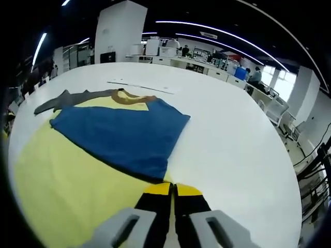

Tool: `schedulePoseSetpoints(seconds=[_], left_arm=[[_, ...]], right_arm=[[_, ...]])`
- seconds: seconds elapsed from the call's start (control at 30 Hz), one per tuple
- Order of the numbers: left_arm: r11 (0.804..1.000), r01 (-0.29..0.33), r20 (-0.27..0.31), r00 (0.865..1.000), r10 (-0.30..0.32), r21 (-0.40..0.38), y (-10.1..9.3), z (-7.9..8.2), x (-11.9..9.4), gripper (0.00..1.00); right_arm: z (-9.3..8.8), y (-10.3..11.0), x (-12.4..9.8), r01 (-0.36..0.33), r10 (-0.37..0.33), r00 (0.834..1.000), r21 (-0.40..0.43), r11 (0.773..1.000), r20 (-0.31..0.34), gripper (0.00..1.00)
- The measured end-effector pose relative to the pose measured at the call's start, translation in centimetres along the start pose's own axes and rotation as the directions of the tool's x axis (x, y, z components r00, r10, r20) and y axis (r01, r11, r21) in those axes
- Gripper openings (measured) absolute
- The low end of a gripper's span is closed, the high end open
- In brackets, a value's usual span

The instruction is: Fold the garment on the visible template until the final outline fits inside the template.

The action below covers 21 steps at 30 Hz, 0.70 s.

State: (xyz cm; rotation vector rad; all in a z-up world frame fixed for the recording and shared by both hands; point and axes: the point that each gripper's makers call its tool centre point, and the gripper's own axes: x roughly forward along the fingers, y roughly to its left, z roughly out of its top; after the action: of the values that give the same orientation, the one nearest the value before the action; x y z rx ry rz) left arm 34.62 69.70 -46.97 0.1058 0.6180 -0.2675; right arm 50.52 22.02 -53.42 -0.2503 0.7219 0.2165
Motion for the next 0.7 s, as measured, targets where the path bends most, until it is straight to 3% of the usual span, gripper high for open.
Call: schedulePoseSetpoints(seconds=[0.2,0.33,0.47,0.53,0.7], left_arm=[[1.0,-0.004,0.0,1.0,0.004,-0.002,0.2,0.1,0.1,0.83],[1.0,-0.017,-0.017,1.0,0.017,0.003,0.9,0.3,0.6,0.81],[0.999,-0.029,-0.017,0.999,0.028,-0.016,1.8,0.7,1.1,0.8],[0.998,-0.027,-0.002,1.0,0.027,-0.057,2.3,1.3,1.4,0.79],[0.998,-0.053,-0.019,0.998,0.052,-0.044,3.8,1.6,2.5,0.76]], right_arm=[[-0.1,-0.4,-0.1,0.015,-0.015,1.0,0.059,0.998,-0.001,0.02],[0.6,-0.7,-0.8,0.027,-0.03,0.999,0.098,0.995,0.027,0.22],[1.9,-0.3,-1.7,-0.008,-0.006,0.996,0.153,0.988,0.091,0.51],[2.6,0.3,-2.5,-0.042,0.023,0.993,0.162,0.986,0.116,0.58],[3.7,2.5,-4.2,-0.122,0.101,0.986,0.165,0.979,0.132,0.75]])
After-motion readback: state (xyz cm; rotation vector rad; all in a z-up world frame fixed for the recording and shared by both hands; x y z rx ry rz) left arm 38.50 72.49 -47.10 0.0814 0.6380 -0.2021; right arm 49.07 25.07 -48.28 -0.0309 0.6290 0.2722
